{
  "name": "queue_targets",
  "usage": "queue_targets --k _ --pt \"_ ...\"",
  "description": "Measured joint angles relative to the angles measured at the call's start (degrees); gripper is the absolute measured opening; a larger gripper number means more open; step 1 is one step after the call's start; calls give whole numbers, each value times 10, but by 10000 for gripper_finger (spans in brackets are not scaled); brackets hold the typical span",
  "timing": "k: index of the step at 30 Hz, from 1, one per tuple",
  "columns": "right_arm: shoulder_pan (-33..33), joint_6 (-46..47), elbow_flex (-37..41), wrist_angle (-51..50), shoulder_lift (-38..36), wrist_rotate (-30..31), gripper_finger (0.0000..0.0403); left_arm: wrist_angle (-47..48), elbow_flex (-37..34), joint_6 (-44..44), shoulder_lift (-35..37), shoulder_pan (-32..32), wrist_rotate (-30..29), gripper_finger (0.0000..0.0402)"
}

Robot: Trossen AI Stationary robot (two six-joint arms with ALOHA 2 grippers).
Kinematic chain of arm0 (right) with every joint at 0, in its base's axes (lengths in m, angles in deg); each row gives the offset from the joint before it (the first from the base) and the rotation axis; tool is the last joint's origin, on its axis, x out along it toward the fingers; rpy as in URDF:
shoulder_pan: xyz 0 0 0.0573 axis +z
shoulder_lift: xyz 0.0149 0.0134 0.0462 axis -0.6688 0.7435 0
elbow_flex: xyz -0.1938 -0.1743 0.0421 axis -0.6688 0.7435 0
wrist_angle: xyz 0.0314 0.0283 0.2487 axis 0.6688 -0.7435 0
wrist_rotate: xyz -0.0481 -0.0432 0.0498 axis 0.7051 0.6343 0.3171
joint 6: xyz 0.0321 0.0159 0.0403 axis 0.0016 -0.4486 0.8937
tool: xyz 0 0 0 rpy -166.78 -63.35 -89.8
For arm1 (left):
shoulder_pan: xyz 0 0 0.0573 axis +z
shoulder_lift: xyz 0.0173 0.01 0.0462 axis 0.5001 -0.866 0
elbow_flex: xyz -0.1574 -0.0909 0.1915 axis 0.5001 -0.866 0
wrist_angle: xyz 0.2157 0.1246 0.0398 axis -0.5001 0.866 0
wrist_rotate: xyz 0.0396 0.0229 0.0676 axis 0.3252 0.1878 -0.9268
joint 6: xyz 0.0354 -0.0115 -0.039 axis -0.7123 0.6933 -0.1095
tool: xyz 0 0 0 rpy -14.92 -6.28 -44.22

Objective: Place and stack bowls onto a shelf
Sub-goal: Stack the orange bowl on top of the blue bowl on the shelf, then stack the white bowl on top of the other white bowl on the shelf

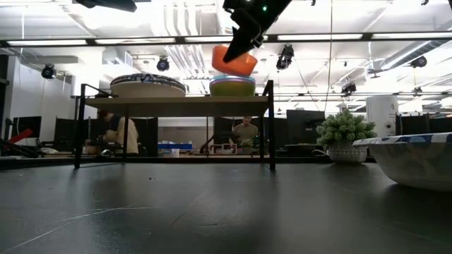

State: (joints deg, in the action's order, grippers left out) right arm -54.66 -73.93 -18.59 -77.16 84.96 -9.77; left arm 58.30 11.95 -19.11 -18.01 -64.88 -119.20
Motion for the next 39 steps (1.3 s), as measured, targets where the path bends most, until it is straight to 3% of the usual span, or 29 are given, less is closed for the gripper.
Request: queue_targets --k 15,30,35,39 --pt "-19 6 0 12 20 -9 11 0 0 -1 0 0 0 37" --pt "-22 11 0 13 18 -10 131 0 0 0 0 0 0 37" --pt "-20 21 0 14 14 -14 145 0 0 0 0 0 0 37" --pt "-13 31 0 8 7 -54 139 0 0 6 0 0 0 37"
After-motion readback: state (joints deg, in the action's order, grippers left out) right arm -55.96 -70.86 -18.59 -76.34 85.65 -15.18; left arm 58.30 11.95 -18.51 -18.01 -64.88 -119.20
